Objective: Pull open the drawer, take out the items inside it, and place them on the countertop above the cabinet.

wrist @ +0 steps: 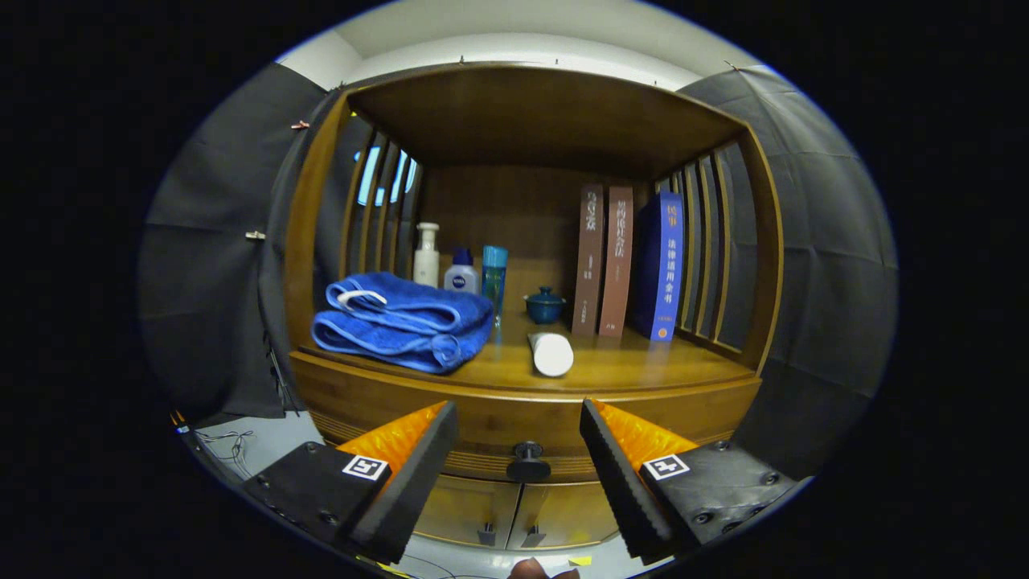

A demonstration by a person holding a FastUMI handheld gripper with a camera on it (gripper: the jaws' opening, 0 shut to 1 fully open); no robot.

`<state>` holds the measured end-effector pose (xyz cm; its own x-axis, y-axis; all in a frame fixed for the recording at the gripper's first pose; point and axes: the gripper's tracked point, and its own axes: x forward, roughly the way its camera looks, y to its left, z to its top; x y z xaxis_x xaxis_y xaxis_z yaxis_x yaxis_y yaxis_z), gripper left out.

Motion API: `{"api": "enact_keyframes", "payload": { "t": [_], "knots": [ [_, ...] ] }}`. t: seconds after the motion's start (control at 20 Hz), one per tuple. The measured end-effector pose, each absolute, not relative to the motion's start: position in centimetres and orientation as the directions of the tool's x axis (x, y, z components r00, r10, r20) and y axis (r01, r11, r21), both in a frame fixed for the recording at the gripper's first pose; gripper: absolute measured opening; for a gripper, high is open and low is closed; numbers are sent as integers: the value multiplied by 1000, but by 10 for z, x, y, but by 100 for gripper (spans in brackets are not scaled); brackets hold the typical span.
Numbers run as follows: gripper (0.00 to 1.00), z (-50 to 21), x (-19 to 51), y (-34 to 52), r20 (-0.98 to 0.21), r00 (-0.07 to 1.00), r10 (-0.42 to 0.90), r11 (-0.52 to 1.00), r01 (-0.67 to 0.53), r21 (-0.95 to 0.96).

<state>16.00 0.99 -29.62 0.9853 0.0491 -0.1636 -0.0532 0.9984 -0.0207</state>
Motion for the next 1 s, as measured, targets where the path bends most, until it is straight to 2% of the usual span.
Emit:
{"api": "enact_keyframes", "payload": {
  "t": [0.7,1.0],
  "knots": [
    [99,-132,54,11,-52,997,56,998,-58,-20],
    [99,-91,4,25,-48,995,84,996,-84,-13]
  ]
}}
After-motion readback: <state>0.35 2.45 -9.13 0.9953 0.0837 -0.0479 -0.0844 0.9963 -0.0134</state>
